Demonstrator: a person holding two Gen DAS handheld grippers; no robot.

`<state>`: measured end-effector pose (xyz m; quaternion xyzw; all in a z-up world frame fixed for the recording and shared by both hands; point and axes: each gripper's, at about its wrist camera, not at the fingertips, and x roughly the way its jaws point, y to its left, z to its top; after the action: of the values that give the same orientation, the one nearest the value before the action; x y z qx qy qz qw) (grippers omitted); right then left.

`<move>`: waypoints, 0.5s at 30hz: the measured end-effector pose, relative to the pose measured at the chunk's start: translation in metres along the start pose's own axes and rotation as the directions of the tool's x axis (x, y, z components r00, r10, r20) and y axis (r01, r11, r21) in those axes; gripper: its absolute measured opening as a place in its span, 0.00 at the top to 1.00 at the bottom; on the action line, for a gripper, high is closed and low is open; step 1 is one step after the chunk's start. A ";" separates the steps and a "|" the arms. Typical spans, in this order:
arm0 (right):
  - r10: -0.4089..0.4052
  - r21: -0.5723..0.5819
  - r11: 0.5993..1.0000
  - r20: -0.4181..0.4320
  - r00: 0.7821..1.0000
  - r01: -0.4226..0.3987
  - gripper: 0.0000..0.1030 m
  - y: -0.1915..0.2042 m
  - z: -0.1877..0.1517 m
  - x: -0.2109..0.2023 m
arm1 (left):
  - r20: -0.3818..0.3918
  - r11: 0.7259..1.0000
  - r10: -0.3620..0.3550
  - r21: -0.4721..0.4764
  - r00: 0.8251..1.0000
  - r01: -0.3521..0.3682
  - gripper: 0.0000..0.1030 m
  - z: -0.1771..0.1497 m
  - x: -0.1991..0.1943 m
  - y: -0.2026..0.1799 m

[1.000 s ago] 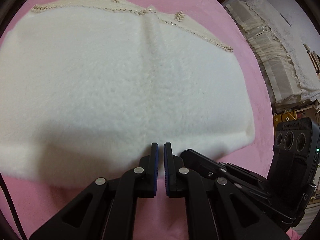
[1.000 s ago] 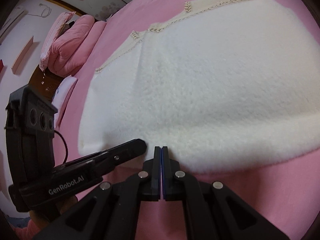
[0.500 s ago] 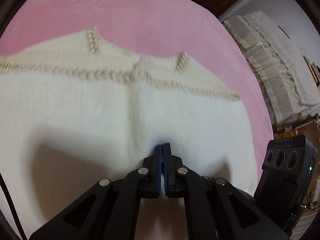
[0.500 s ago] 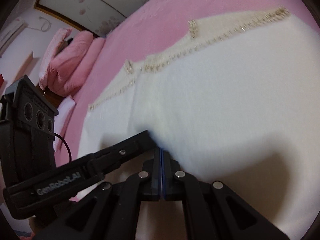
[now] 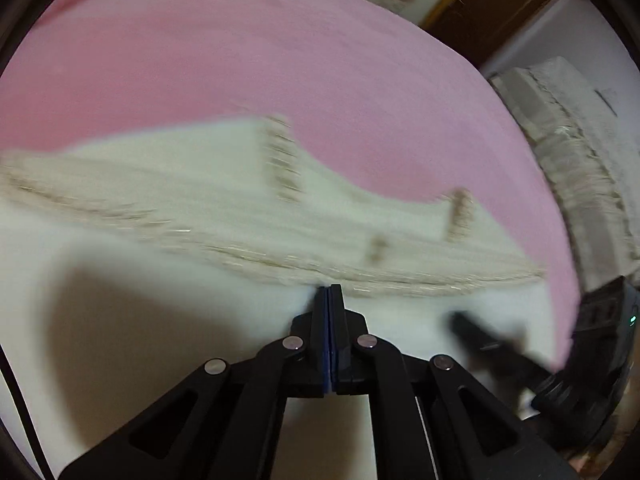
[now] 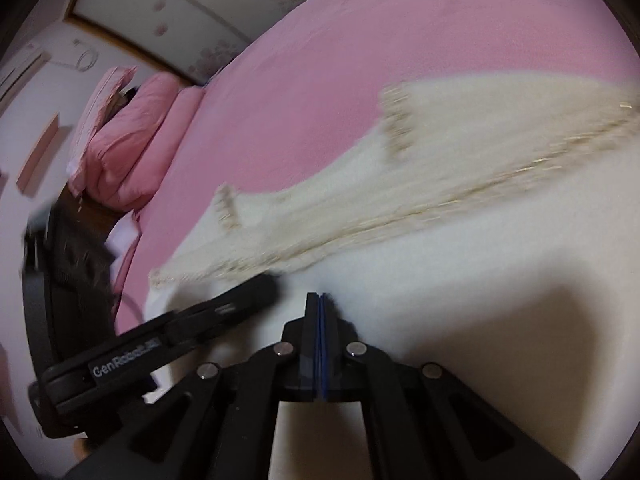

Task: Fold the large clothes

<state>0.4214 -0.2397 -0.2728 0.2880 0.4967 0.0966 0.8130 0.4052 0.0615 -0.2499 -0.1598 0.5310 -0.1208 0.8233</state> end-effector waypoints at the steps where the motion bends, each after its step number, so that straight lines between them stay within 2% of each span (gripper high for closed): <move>1: -0.027 0.002 1.000 0.020 0.999 0.027 1.00 -0.011 0.002 -0.010 | 0.021 0.999 0.019 -0.026 1.000 -0.018 0.99 0.001 -0.009 0.019; 3: -0.107 0.001 0.994 0.066 0.992 0.107 1.00 -0.043 0.011 -0.037 | 0.037 0.995 0.041 -0.088 0.998 -0.038 0.99 0.005 -0.022 0.057; 4: -0.122 0.013 0.993 0.074 0.990 0.121 1.00 -0.061 0.016 -0.049 | 0.046 0.992 0.058 -0.114 0.997 -0.052 0.99 0.008 -0.030 0.078; 6: -0.146 0.058 0.988 0.088 0.985 0.141 1.00 -0.092 0.024 -0.073 | 0.074 0.982 0.145 -0.133 0.987 -0.135 0.99 0.015 -0.047 0.108; 8: -0.220 0.061 0.975 0.091 0.971 0.215 1.00 -0.108 0.028 -0.091 | 0.108 0.943 0.315 -0.144 0.943 -0.299 0.99 0.020 -0.064 0.133; 10: -0.219 0.071 0.974 0.085 0.972 0.213 1.00 -0.110 0.028 -0.096 | 0.096 0.955 0.245 -0.193 0.965 -0.224 0.99 0.021 -0.069 0.156; 11: -0.246 0.069 0.968 0.088 0.965 0.240 1.00 -0.107 0.028 -0.096 | 0.090 0.955 0.243 -0.198 0.966 -0.222 0.99 0.022 -0.070 0.157; 13: -0.319 0.081 0.947 0.097 0.943 0.312 1.00 -0.093 0.026 -0.093 | 0.074 0.945 0.301 -0.159 0.951 -0.287 0.99 0.024 -0.068 0.141; 14: -0.374 0.092 0.926 0.112 0.921 0.365 1.00 -0.081 0.023 -0.091 | 0.068 0.941 0.321 -0.132 0.945 -0.310 0.99 0.024 -0.067 0.125; 15: -0.394 0.102 0.918 0.114 0.912 0.384 1.00 -0.070 0.021 -0.087 | 0.062 0.951 0.296 -0.116 0.953 -0.288 0.99 0.022 -0.064 0.106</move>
<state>0.3878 -0.3427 -0.2398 0.2203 0.4927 -0.1058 0.8352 0.4025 0.1858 -0.2297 -0.1273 0.5215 0.0369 0.8429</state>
